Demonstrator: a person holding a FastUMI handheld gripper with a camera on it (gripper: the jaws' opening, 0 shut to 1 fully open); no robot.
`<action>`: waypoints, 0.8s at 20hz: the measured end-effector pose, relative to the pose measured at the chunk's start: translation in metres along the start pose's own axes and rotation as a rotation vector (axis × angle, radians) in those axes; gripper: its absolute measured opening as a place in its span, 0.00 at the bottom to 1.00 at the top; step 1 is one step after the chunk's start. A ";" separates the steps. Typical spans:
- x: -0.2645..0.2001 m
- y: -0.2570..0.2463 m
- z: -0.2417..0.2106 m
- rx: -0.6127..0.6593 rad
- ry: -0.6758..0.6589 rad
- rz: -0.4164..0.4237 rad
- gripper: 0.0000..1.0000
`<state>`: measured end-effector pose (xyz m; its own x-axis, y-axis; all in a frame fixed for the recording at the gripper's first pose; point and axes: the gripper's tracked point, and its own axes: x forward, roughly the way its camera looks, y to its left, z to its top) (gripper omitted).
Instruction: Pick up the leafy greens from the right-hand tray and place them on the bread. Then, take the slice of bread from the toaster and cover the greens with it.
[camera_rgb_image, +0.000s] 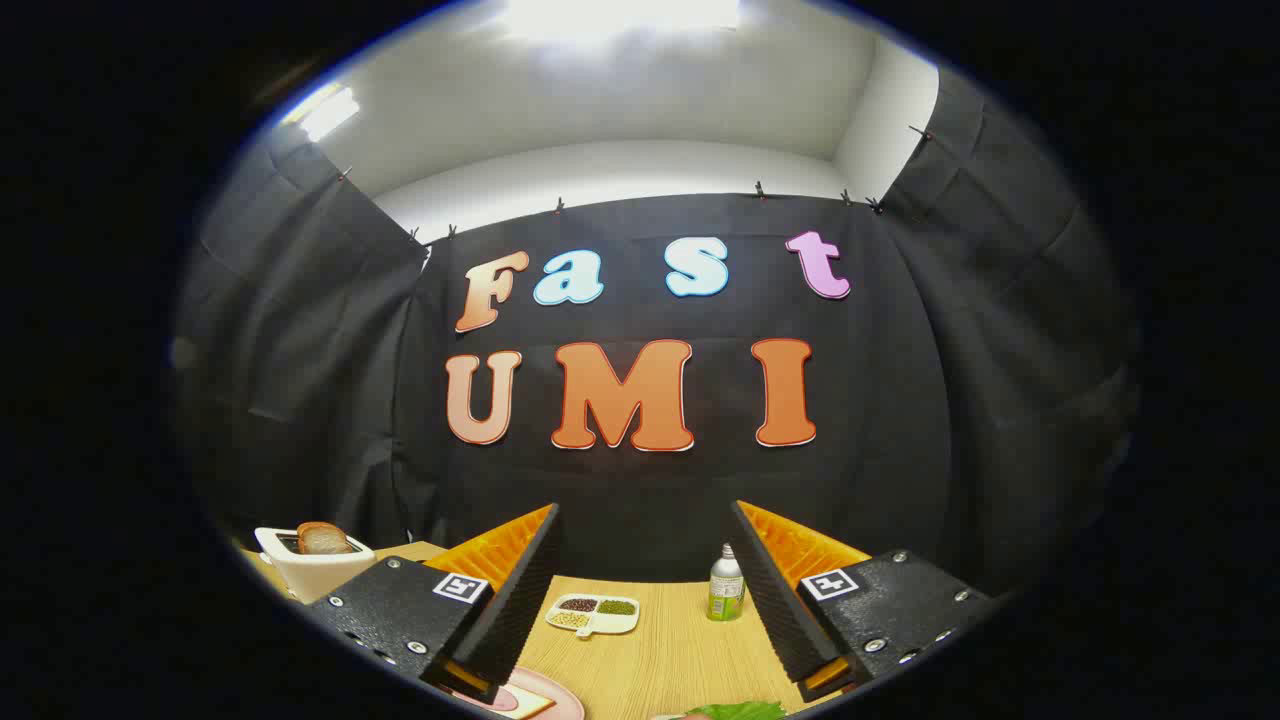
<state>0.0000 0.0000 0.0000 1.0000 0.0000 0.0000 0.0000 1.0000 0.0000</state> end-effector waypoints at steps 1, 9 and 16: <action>0.000 0.000 0.000 0.000 0.000 0.000 0.98; 0.000 0.000 0.000 0.000 0.000 0.000 0.98; -0.006 -0.003 -0.009 -0.028 0.055 -0.015 0.98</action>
<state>-0.0056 -0.0032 -0.0089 0.9983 -0.0161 -0.0552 0.0146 0.9995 -0.0284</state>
